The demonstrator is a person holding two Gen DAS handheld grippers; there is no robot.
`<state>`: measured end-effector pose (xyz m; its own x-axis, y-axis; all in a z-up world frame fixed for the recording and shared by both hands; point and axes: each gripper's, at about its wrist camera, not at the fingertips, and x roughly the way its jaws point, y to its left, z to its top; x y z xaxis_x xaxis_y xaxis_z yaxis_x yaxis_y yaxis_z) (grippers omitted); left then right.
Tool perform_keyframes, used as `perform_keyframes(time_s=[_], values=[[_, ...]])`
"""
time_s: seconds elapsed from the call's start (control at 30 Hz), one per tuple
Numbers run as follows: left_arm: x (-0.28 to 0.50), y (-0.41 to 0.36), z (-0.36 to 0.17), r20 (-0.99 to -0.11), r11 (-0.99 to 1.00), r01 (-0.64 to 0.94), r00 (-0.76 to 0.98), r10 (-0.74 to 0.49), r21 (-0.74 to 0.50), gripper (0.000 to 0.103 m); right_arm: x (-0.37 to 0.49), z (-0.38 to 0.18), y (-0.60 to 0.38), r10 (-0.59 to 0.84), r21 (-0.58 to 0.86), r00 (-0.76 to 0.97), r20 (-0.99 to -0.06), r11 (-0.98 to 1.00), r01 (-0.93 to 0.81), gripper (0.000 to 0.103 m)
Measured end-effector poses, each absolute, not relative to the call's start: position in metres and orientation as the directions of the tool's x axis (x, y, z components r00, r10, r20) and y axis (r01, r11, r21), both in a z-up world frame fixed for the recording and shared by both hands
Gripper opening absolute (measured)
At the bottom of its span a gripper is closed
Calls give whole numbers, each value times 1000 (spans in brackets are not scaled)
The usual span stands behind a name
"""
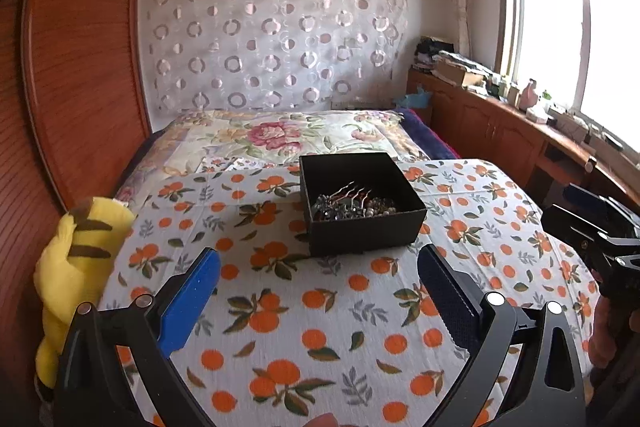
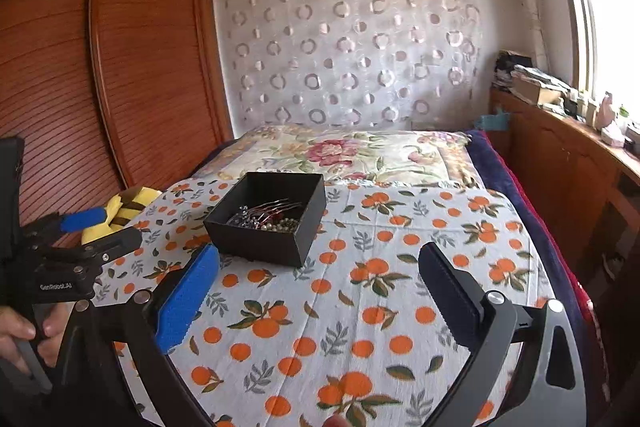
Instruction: Organize jewelry
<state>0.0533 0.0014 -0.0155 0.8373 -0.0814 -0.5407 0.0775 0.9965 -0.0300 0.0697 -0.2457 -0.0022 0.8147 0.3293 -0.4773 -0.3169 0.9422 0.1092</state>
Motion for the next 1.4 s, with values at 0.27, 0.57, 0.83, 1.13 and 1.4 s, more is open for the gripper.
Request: perform_keyframes(time_s=[0.27, 0.57, 0.83, 1.13, 1.4], values=[[46, 5, -24, -555, 999, 45, 831, -44, -13, 95, 64, -6, -244, 294, 95, 830, -474, 954, -284, 101], [43, 4, -27, -552, 999, 51, 833, -44, -3, 95, 63, -9, -243, 279, 84, 836, -473, 958, -273, 101], [40, 2, -24, -545, 999, 53, 837, -44, 0, 95, 63, -9, -244, 278, 84, 837, -472, 959, -271, 101], [38, 1, -21, -544, 998, 55, 838, -46, 1, 95, 62, -10, -243, 276, 83, 838, -472, 960, -269, 101], [38, 1, -21, -542, 998, 57, 839, -47, 3, 95, 62, -10, -244, 276, 83, 838, -471, 960, -269, 101]])
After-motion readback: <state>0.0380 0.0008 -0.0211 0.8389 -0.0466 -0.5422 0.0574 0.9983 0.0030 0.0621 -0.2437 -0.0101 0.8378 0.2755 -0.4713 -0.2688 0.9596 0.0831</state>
